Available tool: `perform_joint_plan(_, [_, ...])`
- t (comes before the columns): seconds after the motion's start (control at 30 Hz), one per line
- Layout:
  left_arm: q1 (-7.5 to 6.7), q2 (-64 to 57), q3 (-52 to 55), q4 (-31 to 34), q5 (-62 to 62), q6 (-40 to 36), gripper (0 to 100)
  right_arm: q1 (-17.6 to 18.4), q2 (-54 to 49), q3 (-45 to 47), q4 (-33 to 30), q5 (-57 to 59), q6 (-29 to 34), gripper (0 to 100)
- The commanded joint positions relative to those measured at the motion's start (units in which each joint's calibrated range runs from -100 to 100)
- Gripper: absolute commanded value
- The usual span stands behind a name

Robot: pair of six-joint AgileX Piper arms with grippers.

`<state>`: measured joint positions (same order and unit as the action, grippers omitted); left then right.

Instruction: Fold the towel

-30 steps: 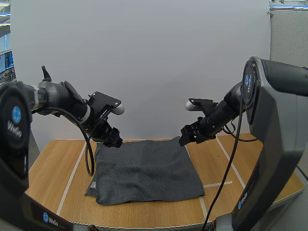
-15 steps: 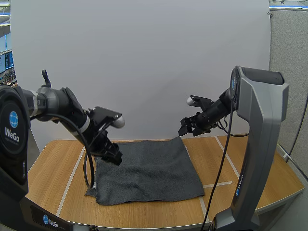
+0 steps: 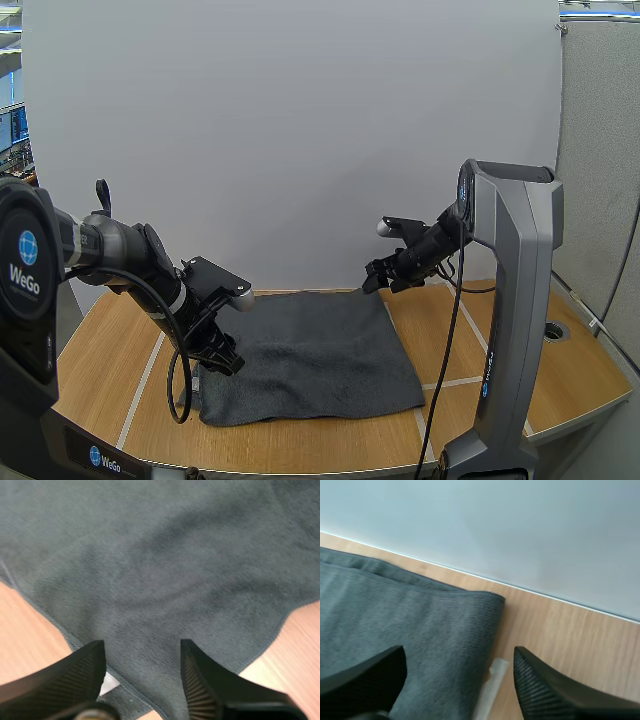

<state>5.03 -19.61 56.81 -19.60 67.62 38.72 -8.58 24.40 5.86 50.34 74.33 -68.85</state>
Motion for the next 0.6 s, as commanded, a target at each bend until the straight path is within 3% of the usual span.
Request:
perform_joint_plan(0.0, [-0.09, 2.34, 0.46, 2.89, -4.52, -2.60, 72, 0.78, 4.43, -3.97, 0.43, -2.54, -1.21, 100])
perform_joint_plan(0.57, [-0.02, 9.76, 0.57, 5.33, -8.09, -4.39, 66, 2.55, 5.85, -5.73, -0.62, -7.76, -1.69, 100])
